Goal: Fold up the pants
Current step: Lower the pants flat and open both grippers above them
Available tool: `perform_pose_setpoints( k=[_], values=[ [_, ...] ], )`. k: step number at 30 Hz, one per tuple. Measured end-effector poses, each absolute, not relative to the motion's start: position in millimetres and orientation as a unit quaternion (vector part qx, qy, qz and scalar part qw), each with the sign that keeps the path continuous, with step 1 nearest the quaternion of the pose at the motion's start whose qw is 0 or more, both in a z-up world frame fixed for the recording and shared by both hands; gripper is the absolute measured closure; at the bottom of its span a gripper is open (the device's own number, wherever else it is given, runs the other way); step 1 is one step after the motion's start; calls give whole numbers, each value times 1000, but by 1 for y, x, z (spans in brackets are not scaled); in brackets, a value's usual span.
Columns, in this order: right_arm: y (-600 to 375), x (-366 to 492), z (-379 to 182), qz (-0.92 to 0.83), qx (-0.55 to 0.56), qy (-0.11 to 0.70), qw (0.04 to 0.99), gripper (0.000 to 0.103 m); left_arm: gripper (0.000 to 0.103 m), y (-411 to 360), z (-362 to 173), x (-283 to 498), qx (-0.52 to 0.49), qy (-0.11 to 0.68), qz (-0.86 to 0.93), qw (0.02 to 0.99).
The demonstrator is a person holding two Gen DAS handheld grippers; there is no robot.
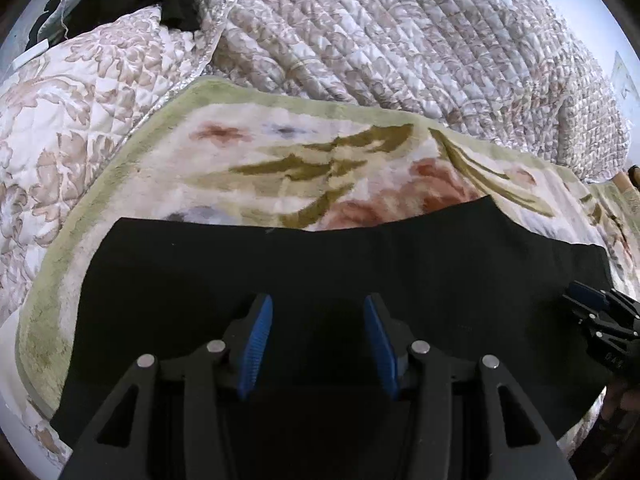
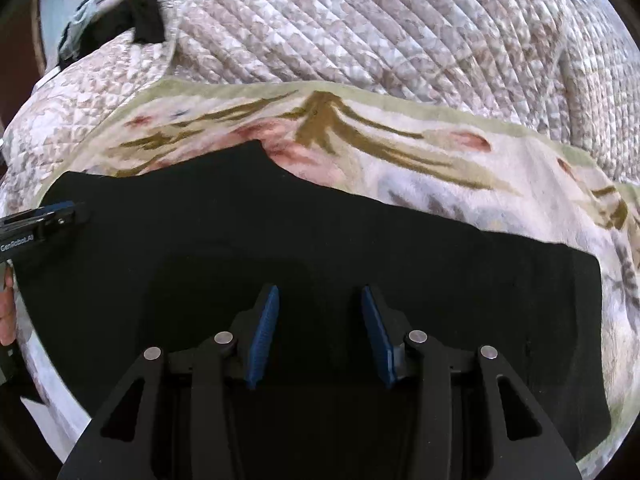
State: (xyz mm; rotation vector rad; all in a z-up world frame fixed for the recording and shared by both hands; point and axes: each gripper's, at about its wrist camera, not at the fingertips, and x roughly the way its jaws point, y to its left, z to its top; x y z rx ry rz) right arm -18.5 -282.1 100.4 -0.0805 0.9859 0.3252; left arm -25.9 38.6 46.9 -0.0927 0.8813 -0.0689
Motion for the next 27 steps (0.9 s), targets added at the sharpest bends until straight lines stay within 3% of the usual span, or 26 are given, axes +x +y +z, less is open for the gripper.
perform_pose_setpoints(
  k=[16,27],
  values=[
    [-230,-60,103,245,-85,454,853,58,53,-4,42,-70,13,417,-64,907],
    [-262,-59,107,195,-26,459,866,58,53,51,46,-90,-41,405,10,913]
  ],
)
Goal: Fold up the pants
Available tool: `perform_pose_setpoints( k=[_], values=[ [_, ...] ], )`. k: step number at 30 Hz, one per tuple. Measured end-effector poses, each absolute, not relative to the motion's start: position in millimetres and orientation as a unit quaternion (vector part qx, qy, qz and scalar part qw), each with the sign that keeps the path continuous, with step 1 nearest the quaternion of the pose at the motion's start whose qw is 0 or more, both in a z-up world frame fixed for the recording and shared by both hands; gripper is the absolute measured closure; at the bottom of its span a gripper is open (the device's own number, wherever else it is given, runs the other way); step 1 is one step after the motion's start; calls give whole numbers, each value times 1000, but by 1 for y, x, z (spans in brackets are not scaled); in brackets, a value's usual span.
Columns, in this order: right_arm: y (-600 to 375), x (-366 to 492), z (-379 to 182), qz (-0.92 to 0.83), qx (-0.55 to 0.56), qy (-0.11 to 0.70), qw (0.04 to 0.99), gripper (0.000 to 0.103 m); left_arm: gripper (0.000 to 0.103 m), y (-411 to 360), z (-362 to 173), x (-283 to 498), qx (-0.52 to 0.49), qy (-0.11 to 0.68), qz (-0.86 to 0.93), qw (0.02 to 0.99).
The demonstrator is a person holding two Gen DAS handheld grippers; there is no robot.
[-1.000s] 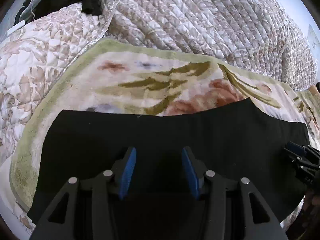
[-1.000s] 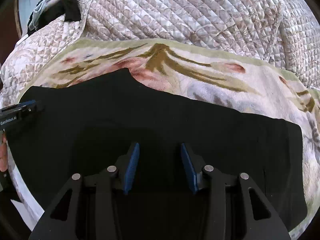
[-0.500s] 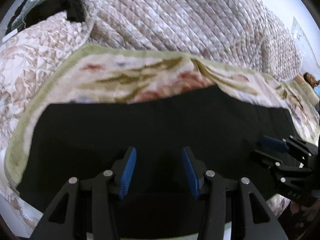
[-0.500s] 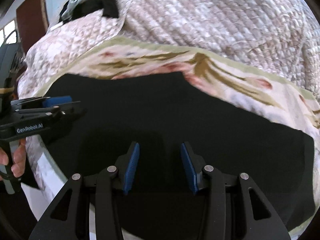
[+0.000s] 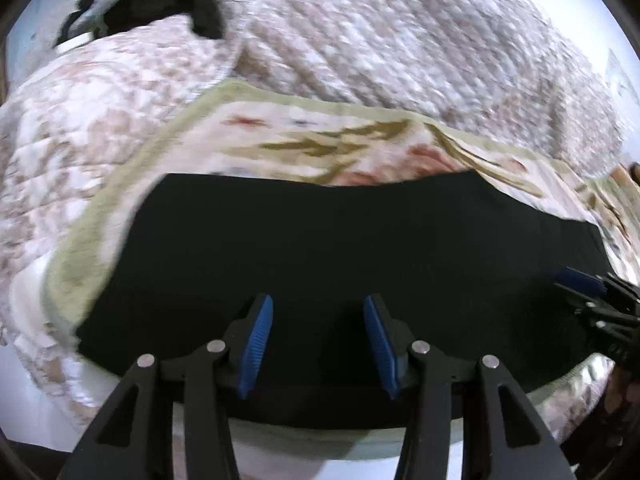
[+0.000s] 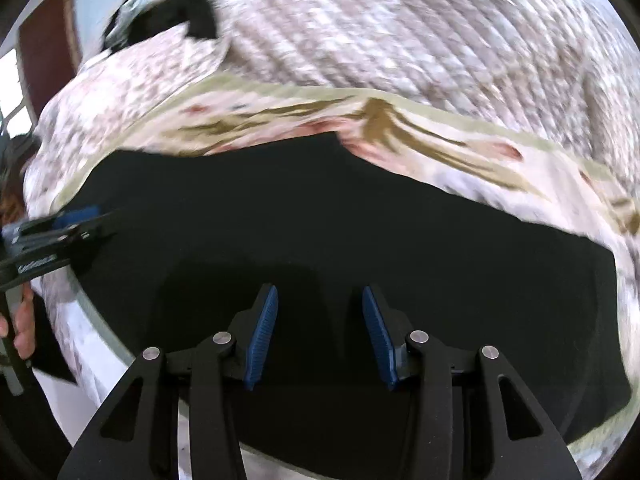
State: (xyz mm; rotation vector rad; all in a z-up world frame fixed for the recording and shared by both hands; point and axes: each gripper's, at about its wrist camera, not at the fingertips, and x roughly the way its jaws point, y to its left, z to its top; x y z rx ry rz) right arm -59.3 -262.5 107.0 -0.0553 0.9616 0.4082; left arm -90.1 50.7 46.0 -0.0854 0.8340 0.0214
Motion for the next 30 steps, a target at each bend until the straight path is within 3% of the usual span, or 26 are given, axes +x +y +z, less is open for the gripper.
perform_pose_setpoints(
  k=[22,30],
  values=[
    [-279,-58,107,162,4,463,871,58,53,169,50,-112,-195,398,153,883],
    [-278,-58,107,163,2,463,871,58,52,157,44,-130,-207,404,124,882]
  ],
)
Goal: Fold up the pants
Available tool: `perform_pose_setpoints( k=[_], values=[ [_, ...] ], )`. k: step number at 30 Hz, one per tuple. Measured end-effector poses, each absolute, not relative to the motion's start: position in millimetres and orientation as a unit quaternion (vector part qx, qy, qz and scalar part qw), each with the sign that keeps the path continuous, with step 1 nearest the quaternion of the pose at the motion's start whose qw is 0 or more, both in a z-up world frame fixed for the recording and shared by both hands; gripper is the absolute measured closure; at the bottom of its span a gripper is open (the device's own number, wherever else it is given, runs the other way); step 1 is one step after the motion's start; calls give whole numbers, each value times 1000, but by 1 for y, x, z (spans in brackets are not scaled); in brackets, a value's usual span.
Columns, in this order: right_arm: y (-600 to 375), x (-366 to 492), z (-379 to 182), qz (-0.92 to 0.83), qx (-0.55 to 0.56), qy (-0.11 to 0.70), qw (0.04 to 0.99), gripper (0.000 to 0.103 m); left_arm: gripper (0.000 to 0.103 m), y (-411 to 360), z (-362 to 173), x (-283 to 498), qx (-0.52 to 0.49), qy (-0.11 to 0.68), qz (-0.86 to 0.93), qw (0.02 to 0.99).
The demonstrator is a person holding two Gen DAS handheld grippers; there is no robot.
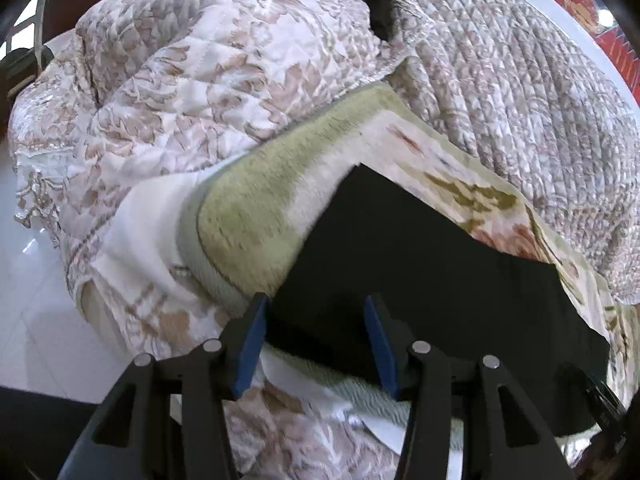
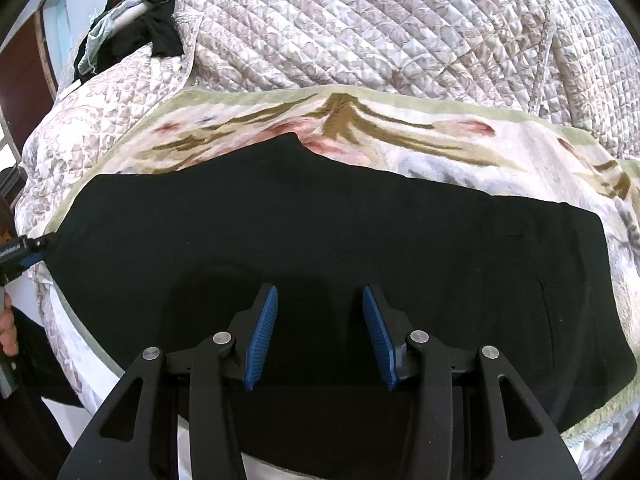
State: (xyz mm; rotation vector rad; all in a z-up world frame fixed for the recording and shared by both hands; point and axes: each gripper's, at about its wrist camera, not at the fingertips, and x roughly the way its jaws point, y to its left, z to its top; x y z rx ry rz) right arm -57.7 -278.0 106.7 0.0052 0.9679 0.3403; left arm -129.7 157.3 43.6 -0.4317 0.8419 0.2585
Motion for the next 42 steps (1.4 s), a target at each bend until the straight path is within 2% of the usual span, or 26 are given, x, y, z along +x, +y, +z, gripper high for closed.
perform_pose_setpoints(
  k=[8,20,25,33,39,41,42],
  values=[
    [-276,-58,107,164,-1,462,871,56,52,161,49,-137,-274,376,79,881],
    [-275,-57,106,164,0,462,871,54,52,146,40,-152,-332,409,44,849],
    [-275,-56,106,165,-3,462,871,54,52,146,37,-144,-333,404,43,851],
    [-273,-57,106,165,-2,462,871,54,52,137,53,-138,-281,393,43,875],
    [-274,-57,106,166,2,462,871,54,52,145,46,-116,-295,394,58,869],
    [-274,-56,106,167,4,463,871,54,57,145,44,-109,-289,393,60,871],
    [-274,-56,106,167,4,463,870,54,71,143,43,-103,-280,396,61,873]
  ],
)
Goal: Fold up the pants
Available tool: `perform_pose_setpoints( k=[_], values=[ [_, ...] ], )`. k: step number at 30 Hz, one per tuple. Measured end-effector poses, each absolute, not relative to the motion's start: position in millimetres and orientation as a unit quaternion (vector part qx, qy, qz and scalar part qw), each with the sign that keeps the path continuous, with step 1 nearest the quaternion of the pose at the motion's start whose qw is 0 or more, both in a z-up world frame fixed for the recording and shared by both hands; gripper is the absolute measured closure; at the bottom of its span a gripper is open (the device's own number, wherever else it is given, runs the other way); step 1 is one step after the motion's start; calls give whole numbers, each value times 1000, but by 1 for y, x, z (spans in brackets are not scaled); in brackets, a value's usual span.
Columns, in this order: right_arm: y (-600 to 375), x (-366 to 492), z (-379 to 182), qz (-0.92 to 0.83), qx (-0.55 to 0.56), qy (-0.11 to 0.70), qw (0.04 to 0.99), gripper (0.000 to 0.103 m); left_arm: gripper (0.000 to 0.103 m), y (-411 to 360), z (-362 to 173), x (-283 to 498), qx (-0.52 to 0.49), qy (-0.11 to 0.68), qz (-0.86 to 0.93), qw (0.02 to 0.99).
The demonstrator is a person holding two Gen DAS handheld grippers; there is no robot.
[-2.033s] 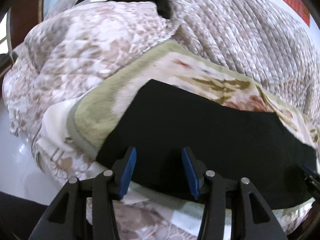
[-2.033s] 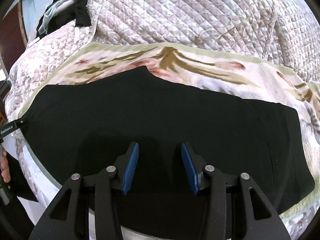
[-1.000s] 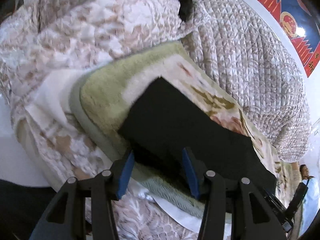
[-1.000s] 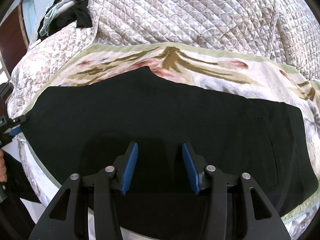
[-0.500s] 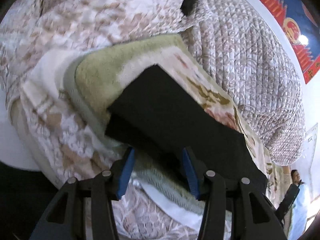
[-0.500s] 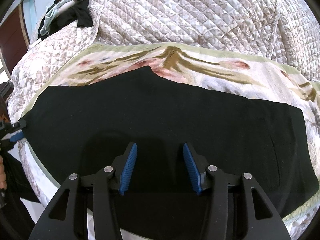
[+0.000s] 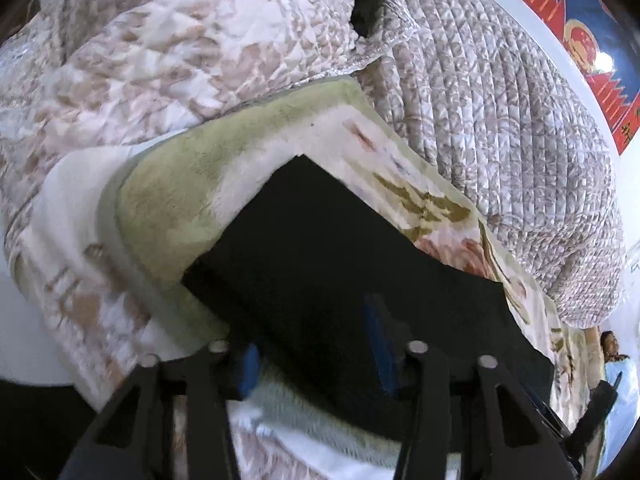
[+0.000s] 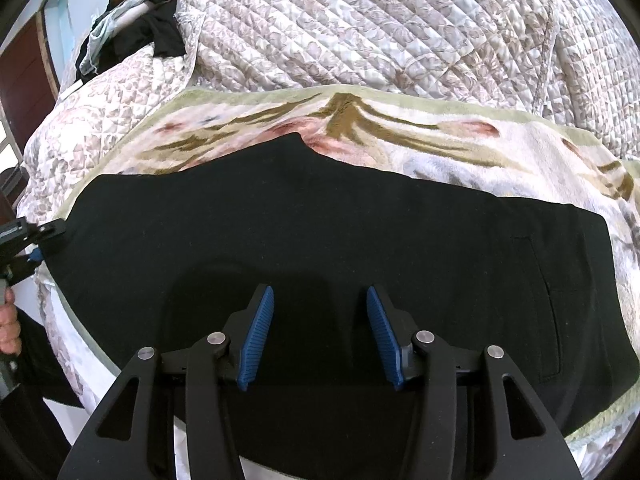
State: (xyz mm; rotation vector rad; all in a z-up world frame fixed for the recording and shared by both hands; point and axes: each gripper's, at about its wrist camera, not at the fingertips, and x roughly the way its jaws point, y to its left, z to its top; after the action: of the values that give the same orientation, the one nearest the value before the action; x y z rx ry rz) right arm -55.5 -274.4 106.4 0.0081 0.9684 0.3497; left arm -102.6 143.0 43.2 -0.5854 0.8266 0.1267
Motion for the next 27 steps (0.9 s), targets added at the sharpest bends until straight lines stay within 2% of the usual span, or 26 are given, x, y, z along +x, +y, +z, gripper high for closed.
perform_pose_setpoints(
  k=[1,3,9,15,22,25,27],
  values=[
    [-274,-56,107,167,7,463,870,54,86,142,43,-98,-270,400,66,873],
    [-277,-55,109,169,14,464,870,54,95,138,46,-95,-257,401,64,877],
    [-288,-53,114,162,43,465,869,54,96,100,88,-82,-205,372,-5,905],
    [-308,-52,126,143,77,451,877,54,96,20,115,-60,-157,367,-136,907],
    [-339,-52,133,116,118,445,880,54,96,-83,82,-59,-110,424,-267,858],
    [-347,-51,129,116,140,452,873,54,96,-102,51,-58,-107,481,-291,820],
    [-350,-51,128,121,150,453,870,54,96,-102,46,-61,-104,491,-292,814]
  ],
)
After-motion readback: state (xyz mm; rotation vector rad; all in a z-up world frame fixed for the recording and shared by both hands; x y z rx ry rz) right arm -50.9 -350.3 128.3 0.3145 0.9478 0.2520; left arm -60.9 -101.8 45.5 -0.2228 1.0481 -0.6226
